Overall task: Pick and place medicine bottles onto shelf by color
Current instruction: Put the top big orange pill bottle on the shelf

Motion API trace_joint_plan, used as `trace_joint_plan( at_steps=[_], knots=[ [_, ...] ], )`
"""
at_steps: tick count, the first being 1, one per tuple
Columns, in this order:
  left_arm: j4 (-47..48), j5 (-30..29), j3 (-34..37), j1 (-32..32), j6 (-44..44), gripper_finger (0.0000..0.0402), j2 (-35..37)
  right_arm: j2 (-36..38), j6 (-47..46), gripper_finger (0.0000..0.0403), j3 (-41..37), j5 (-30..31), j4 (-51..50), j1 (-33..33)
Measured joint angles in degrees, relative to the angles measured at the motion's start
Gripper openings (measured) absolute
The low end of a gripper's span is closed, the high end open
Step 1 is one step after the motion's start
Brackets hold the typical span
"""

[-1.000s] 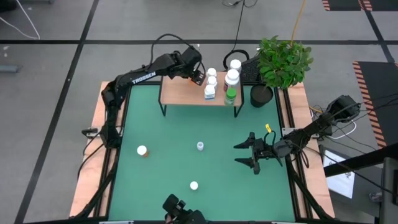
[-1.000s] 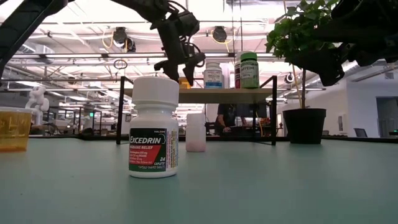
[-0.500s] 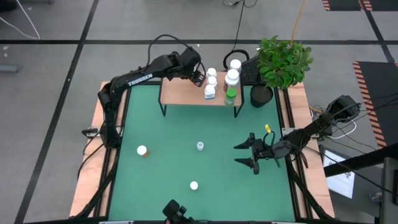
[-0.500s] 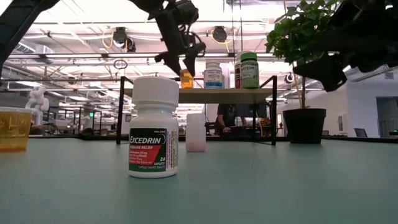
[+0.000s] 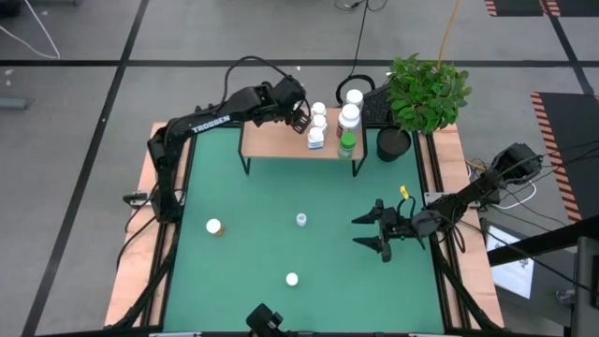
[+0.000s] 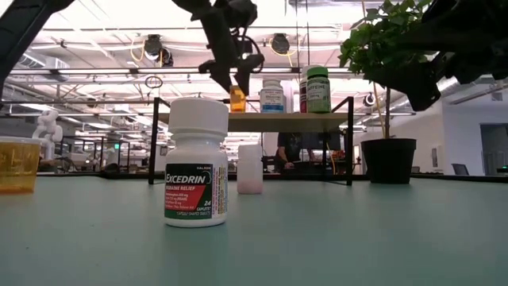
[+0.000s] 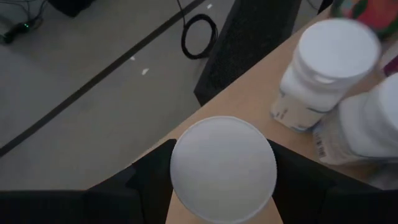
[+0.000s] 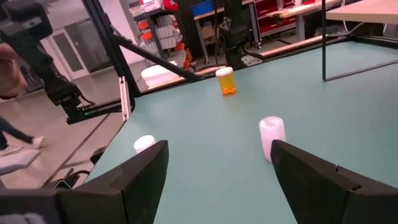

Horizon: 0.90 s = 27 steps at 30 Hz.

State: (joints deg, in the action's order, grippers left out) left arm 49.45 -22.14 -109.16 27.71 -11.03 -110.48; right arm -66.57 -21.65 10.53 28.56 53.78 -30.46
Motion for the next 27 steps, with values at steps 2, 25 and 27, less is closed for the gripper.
trace_joint_plan(
  at_steps=[2,25,27],
  knots=[
    [0.01,0.0,0.0,0.05,0.12,0.023,-0.74,0.0,-0.02,0.0276,0.01,-0.02,-0.06,0.0],
    [0.27,1.52,0.0,2.66,0.4,0.0258,-2.92,0.0,0.31,0.0276,0.0,-0.04,-0.52,0.0],
    [0.94,1.61,0.0,2.66,0.47,0.0276,-2.92,0.0,0.28,0.0276,0.01,-0.04,-0.52,0.0]
  ],
)
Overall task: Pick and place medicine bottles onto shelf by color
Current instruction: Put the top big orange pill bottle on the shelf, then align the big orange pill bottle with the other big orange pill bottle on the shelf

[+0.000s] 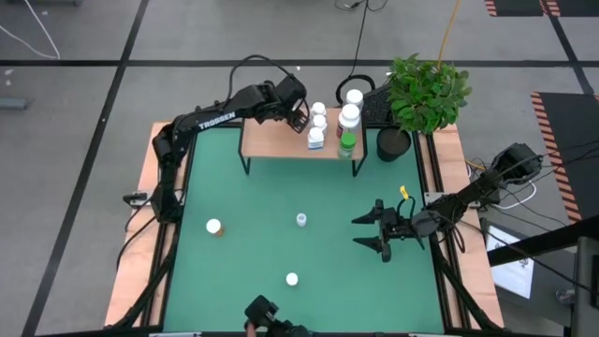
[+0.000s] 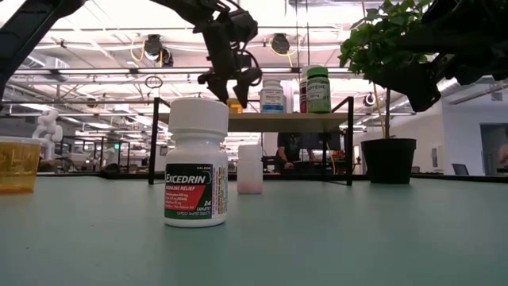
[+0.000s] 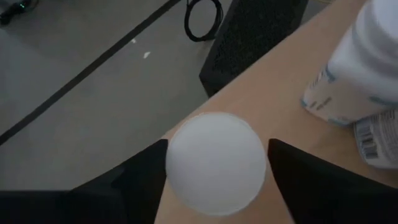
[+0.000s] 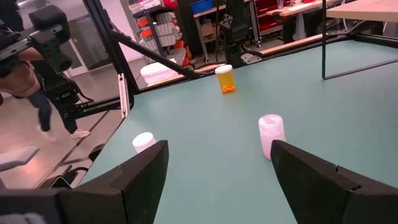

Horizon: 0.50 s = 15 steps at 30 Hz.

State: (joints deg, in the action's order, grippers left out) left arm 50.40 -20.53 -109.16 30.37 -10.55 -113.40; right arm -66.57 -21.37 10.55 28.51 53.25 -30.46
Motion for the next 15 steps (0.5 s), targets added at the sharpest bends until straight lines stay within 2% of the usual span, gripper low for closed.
trace_joint_plan(
  at_steps=[3,7,12,15],
  knots=[
    [1.25,0.11,0.0,-0.06,0.92,0.0308,0.0,0.0,0.0,0.0276,-0.02,0.0,0.0,0.0],
    [8.98,1.6,-0.29,-0.78,1.47,0.035,2.57,0.0,-0.02,0.0276,-0.01,0.0,-0.55,0.0],
    [13.33,1.59,-0.83,-2.33,-0.93,0.0382,11.28,0.0,-0.31,0.0276,-0.02,0.11,-1.51,-0.01],
    [20.24,1.2,-0.69,-6.08,-3.7,0.0384,15.89,0.0,-1.42,0.0276,0.0,0.02,-1.86,-0.02]
  ],
)
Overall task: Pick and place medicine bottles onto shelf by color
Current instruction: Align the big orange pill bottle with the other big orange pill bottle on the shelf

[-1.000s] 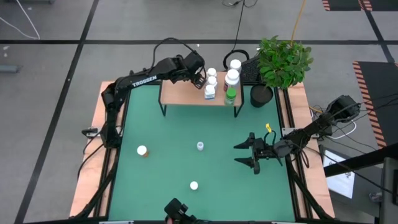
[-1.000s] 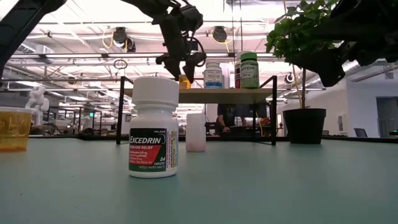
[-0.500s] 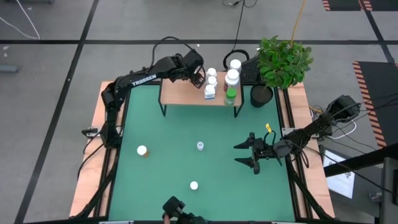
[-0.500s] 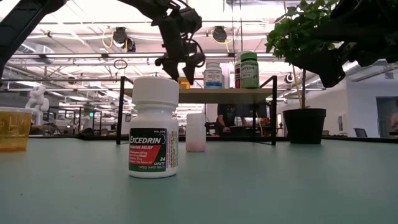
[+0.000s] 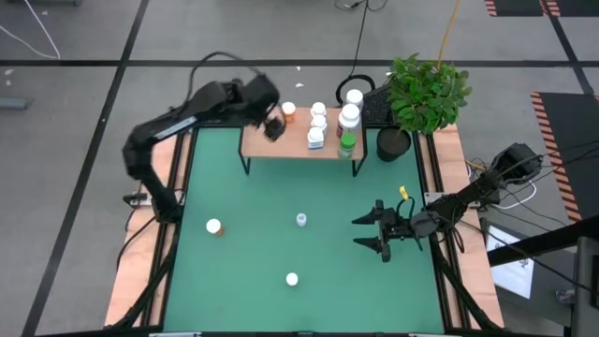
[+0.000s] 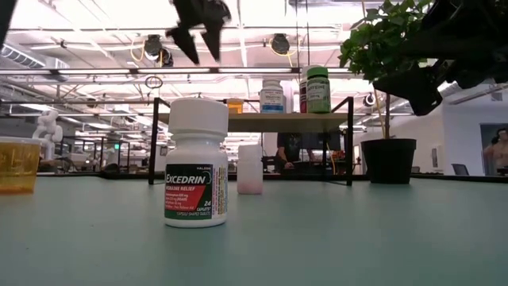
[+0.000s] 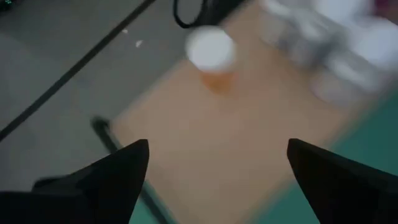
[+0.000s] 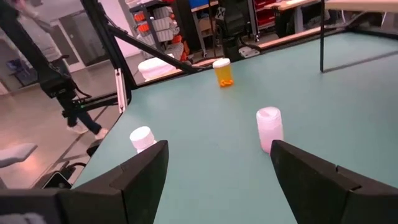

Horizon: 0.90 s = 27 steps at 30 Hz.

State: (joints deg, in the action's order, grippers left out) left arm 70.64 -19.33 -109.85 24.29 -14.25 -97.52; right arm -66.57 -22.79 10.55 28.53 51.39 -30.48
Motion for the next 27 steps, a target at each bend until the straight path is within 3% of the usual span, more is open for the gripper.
trace_joint_plan(
  at_steps=[3,6,11,15,21,27],
  knots=[
    [6.34,-4.88,4.08,-7.05,-5.17,0.0375,5.24,0.0,-1.41,0.0276,-0.02,-0.02,-1.44,-0.53],
    [7.25,-9.47,14.37,-16.53,-13.52,0.0363,11.52,-0.02,-1.45,0.0276,-0.02,-0.01,-2.05,-1.25],
    [2.74,-9.93,34.65,-35.77,-32.93,0.035,21.01,-0.02,-0.25,0.0276,-0.02,0.13,-1.92,-1.88],
    [-1.14,-10.71,45.65,-47.64,-47.38,0.0344,24.0,-0.02,-0.34,0.0276,-0.02,0.18,-1.9,-1.88],
    [-1.97,-10.3,52.63,-59.56,-62.55,0.034,24.09,-0.02,-2.63,0.0276,-0.02,0.07,-1.58,-1.88],
    [-2.79,-12.32,52.99,-67.61,-67.97,0.0342,24.02,0.0,-3.31,0.0276,-0.02,0.05,3.09,-1.88]
  ],
)
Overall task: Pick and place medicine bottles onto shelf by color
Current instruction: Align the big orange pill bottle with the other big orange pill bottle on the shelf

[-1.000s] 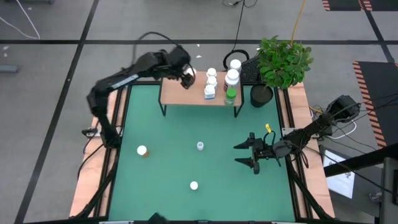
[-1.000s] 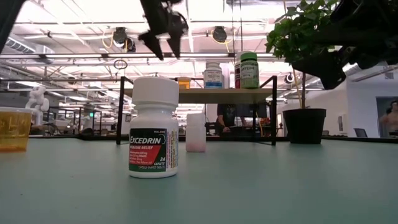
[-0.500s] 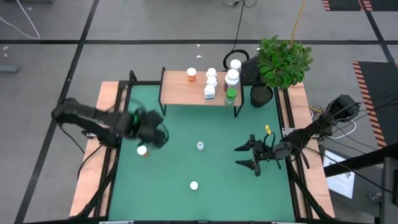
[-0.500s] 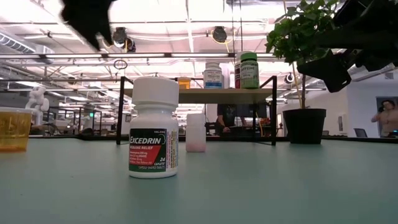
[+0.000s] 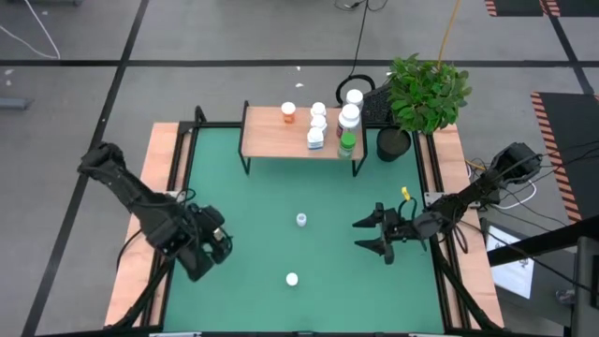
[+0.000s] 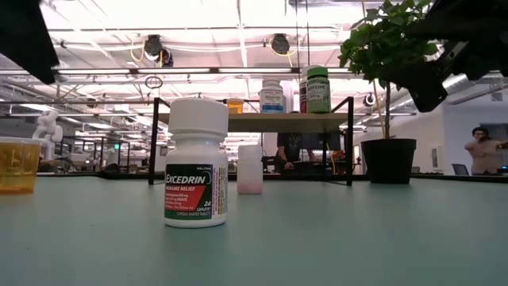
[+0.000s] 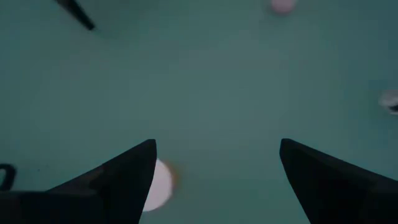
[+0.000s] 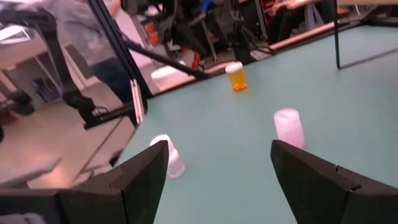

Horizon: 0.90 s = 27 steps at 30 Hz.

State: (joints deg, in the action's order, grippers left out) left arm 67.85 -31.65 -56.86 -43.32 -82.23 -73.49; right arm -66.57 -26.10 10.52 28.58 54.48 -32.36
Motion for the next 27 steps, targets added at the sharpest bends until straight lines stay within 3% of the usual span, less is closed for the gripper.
trace_joint_plan(
  at_steps=[8,17,27],
  knots=[
    [-2.2,-5.69,-0.02,-4.5,-0.89,0.0342,0.0,-0.02,3.33,0.0276,0.0,-1.73,2.3,0.01],
    [-2.17,-7.92,-0.04,-3.64,1.15,0.0342,0.0,-0.1,9.75,0.0276,0.0,-6.41,2.71,0.0],
    [-4.65,-10.39,2.32,-1.91,2.59,0.0342,0.0,-4.83,8.62,0.0276,0.0,-6.34,6.44,0.0]
  ],
)
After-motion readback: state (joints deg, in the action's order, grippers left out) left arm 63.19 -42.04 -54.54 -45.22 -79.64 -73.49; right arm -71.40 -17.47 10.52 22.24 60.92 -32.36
